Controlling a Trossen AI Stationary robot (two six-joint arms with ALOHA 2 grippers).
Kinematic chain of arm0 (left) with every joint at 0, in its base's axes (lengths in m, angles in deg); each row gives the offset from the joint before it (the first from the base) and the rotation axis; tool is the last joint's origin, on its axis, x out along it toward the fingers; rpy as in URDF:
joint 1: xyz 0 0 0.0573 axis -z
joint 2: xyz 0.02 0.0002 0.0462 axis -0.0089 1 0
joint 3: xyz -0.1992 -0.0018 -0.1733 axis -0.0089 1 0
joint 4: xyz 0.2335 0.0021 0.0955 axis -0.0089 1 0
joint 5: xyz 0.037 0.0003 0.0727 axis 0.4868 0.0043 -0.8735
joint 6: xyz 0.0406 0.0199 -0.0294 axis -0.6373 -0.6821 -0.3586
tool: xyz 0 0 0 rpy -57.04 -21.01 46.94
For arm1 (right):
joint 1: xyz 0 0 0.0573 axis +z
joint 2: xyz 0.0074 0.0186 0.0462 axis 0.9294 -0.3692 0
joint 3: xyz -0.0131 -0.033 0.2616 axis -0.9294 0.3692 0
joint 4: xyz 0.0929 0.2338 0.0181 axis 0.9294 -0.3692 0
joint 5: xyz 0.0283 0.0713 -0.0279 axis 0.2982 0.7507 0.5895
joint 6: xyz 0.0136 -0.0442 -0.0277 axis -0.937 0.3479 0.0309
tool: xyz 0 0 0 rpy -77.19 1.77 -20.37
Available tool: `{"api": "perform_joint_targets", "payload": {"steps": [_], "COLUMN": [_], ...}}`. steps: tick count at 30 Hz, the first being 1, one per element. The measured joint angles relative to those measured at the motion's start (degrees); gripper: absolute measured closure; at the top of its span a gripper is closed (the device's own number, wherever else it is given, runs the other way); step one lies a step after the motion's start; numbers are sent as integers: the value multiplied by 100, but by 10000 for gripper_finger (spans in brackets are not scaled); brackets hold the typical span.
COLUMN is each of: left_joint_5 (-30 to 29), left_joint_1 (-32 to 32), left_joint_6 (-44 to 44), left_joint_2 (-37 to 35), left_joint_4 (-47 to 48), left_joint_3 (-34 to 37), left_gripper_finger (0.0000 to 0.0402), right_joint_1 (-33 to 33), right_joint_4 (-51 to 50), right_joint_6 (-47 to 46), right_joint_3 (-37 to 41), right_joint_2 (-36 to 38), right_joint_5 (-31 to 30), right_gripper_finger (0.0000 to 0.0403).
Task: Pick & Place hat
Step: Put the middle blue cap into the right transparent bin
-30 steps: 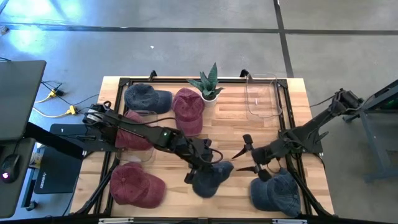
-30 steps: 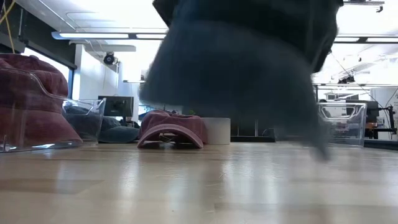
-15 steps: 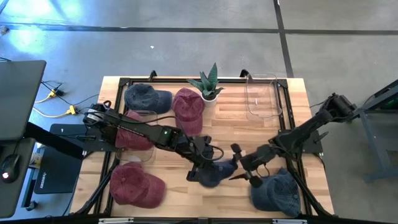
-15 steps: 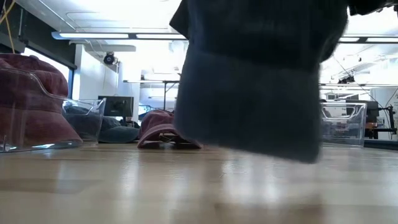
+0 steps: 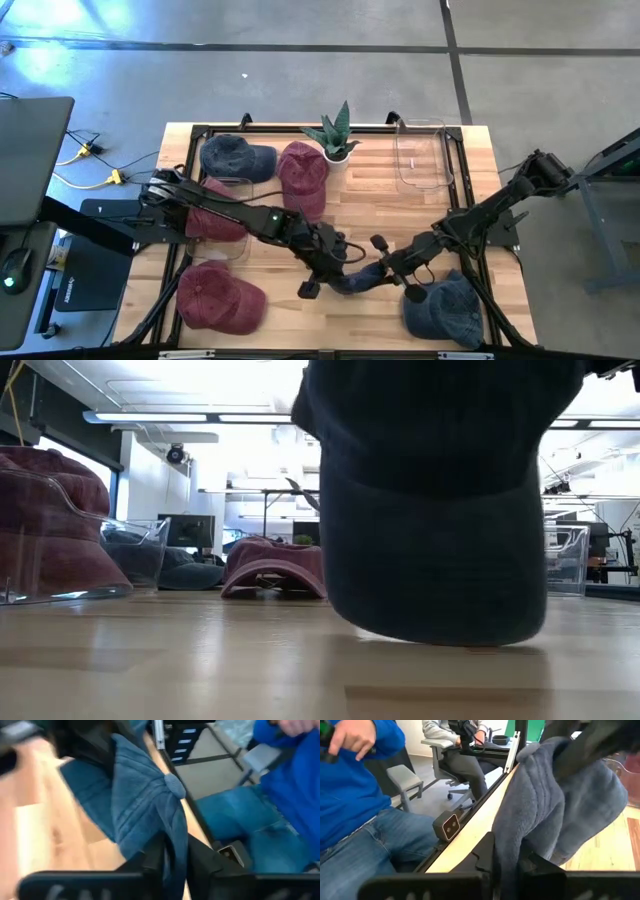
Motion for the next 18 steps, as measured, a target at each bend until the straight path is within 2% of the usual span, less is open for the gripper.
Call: {"api": "perform_joint_targets", "payload": {"steps": [5, 7, 9, 11, 13, 18], "left_joint_5": [438, 969, 1771, 2357, 2689, 2725], "left_joint_1": [0, -5, -9, 11, 65, 228], "left_joint_6": [150, 60, -280, -592, -643, -982], "left_joint_2": [539, 673, 816, 862, 858, 775], "left_joint_4": [-630, -662, -799, -713, -743, -638], "left_joint_3": [-2, 7, -8, 5, -1, 7], "left_gripper_finger": [240, 209, 189, 182, 183, 212], "right_joint_1": [0, 0, 0, 2, 4, 31], "right_joint_4": [-2, -32, -99, -168, -221, -398], "right_joint_6": [28, 20, 18, -19, -108, -318], "right_joint_3": [0, 0, 0, 0, 0, 0], "right_joint_2": [0, 1, 2, 2, 2, 7], "right_joint_5": [29, 29, 29, 29, 40, 457], "right_gripper_finger": [391, 394, 399, 397, 394, 399]}}
